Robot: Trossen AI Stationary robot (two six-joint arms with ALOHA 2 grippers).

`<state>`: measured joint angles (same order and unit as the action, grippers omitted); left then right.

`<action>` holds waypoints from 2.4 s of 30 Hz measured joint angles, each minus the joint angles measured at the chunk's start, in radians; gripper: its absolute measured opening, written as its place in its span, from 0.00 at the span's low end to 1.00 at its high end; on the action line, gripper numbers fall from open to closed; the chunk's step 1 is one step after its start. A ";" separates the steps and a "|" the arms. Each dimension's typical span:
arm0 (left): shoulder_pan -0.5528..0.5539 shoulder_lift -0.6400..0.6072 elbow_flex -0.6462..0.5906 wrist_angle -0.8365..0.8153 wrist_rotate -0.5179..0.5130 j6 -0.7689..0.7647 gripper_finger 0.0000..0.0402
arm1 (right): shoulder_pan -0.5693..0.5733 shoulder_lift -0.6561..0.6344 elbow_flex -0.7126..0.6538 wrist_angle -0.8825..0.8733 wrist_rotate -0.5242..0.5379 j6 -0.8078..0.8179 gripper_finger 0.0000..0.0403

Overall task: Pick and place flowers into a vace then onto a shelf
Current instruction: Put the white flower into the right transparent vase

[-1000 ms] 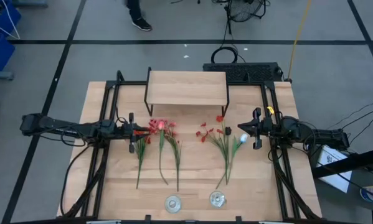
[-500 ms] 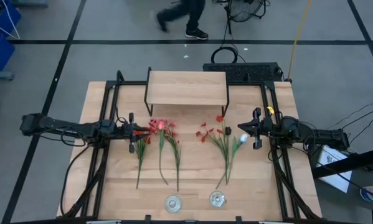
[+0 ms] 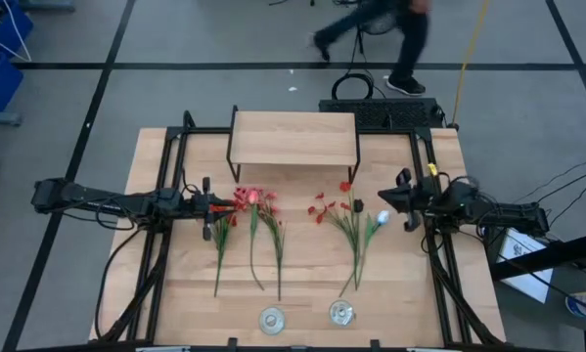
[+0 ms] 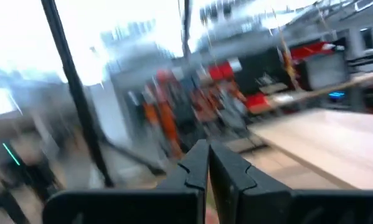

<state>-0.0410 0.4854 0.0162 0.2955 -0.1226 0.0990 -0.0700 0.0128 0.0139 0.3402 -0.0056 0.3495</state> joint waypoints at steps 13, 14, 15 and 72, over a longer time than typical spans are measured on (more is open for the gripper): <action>0.002 0.000 0.000 0.001 -0.223 -0.015 0.20 | 0.000 0.002 0.000 0.499 0.248 0.454 0.02; 0.002 0.000 0.000 0.002 -0.233 -0.016 0.20 | -0.001 0.002 0.000 0.540 0.241 0.450 0.02; 0.002 0.000 0.000 0.001 -0.238 -0.016 0.20 | 0.000 0.002 0.000 0.574 0.220 0.429 0.02; 0.002 0.000 0.000 -0.005 -0.236 -0.018 0.20 | 0.413 1.222 0.877 -1.121 -0.015 1.411 0.01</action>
<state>-0.0388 0.4850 0.0162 0.2901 -0.3584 0.0811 0.3426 1.2351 0.8911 -0.7811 -0.0204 1.7605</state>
